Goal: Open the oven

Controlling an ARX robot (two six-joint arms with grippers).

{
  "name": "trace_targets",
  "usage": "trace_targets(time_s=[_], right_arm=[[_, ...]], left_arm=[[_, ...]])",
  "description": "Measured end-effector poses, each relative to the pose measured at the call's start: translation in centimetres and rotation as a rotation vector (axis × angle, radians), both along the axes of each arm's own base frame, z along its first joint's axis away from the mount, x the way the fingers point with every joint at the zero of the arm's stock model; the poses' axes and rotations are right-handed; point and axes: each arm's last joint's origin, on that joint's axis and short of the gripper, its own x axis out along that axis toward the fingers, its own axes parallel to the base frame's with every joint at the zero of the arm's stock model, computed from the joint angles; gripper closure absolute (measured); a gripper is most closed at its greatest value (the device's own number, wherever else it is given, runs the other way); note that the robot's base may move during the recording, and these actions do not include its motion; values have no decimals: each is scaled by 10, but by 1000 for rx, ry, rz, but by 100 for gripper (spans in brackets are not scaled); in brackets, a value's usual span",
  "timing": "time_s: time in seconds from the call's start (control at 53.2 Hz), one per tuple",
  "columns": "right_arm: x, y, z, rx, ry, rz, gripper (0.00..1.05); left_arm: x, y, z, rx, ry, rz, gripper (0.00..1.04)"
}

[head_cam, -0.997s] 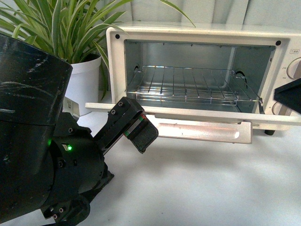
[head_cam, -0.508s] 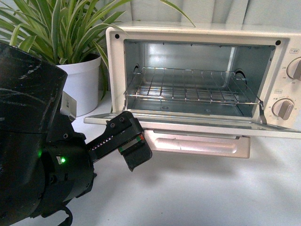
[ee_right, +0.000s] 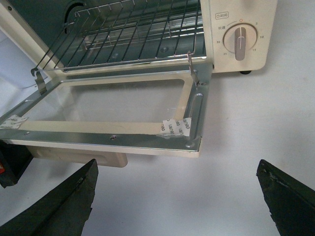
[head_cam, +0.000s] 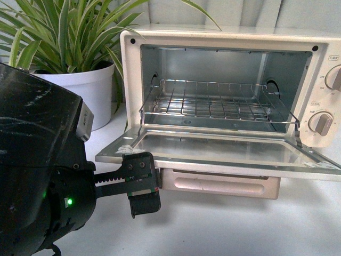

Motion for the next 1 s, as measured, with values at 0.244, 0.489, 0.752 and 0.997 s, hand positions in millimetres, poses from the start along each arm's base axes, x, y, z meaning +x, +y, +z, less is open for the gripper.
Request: trace_targets(time_s=[0.244, 0.489, 0.752, 0.997], right_arm=[[-1, -3, -6, 4, 16, -6, 9], [-2, -4, -6, 7, 18, -7, 9], [-2, -5, -7, 12, 18, -4, 9], [-8, -9, -3, 22, 8, -4, 9]], left_arm=[[-1, -5, -5, 187, -41, -42, 7], [-2, -9, -8, 323, -64, -96, 7], [-10, -9, -13, 370, -80, -190, 6], [-39, 9, 3, 322, -133, -228, 7]])
